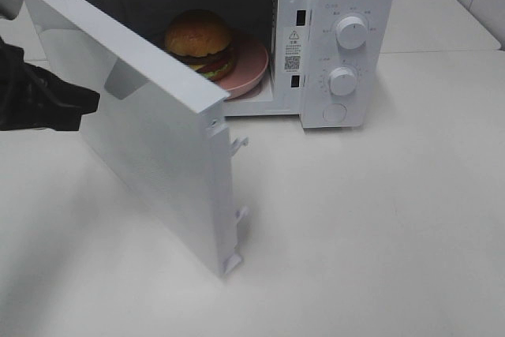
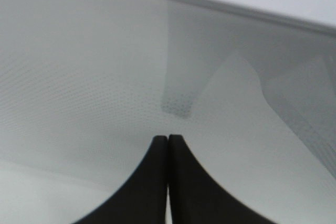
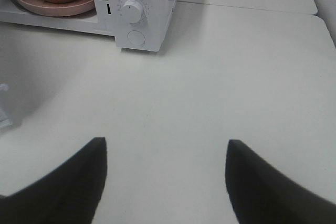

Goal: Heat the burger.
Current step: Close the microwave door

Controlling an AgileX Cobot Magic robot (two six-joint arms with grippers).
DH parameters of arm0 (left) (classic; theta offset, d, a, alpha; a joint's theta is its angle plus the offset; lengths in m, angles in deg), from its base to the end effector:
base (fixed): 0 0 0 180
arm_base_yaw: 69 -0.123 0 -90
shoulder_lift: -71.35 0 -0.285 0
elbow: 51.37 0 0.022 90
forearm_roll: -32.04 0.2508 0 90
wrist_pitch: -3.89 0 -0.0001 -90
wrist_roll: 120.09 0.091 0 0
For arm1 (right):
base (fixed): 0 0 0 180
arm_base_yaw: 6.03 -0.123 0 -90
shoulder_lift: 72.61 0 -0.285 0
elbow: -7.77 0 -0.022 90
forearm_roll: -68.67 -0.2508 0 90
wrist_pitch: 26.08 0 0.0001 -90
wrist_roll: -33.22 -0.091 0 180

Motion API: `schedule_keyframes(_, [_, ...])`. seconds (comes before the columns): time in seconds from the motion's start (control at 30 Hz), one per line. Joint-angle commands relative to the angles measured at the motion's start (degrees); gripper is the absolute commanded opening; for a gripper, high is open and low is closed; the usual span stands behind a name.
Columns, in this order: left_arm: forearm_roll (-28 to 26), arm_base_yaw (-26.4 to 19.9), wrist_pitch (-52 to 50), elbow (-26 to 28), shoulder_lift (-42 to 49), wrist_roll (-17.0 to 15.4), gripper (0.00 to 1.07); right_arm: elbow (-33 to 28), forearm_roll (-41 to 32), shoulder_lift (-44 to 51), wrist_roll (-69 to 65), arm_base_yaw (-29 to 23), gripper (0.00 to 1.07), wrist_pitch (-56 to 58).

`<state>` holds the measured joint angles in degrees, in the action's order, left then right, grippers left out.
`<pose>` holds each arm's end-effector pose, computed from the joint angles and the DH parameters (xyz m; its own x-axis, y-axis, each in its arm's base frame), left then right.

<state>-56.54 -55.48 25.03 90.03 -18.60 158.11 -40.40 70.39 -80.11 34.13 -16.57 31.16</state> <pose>0.2601 -0.0964 0.2154 -0.5216 0.2874 -0.8033 0.5866 0.8045 -0.0931 -0.0036 -0.0030 0.2843 -0.3772 -0.1028 -0.9204 -0.1722 0.9843 -0.0394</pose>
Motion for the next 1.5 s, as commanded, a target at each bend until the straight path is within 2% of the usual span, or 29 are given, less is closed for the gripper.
schedule_keyframes(0.03, [-0.9,1.9,-0.5,3.3,-2.7,-0.1,0.0,-0.1,0.1,1.2,0.5,0.0,0.62,0.1])
schedule_keyframes(0.37, [-1.1,8.5,-1.9,12.4,-12.0,-0.1,0.0,-0.1,0.1,1.2,0.5,0.0,0.62,0.1])
schedule_keyframes(0.73, [-1.0,16.6,-12.4,23.2,-21.8,-0.1,0.0,-0.1,0.1,1.2,0.5,0.0,0.62,0.1])
schedule_keyframes(0.97, [-1.0,18.8,-12.7,29.3,-26.4,-0.1,0.0,-0.1,0.1,1.2,0.5,0.0,0.62,0.1])
schedule_keyframes(1.0, [-1.0,19.5,-13.2,31.7,-28.0,-0.2,0.0,-0.1,0.1,1.2,0.5,0.0,0.62,0.1])
schedule_keyframes(1.2, [-1.1,21.6,-16.4,38.2,-32.4,-0.3,0.0,-0.1,0.1,1.2,0.5,0.0,0.62,0.1])
schedule_keyframes(1.33, [-1.1,22.5,-17.4,40.8,-34.1,-0.3,0.0,-0.1,0.1,1.2,0.5,0.0,0.62,0.1])
schedule_keyframes(1.5, [-1.3,23.6,-20.3,43.7,-36.4,-1.8,0.0,-0.1,0.1,1.2,0.5,0.0,0.62,0.1])
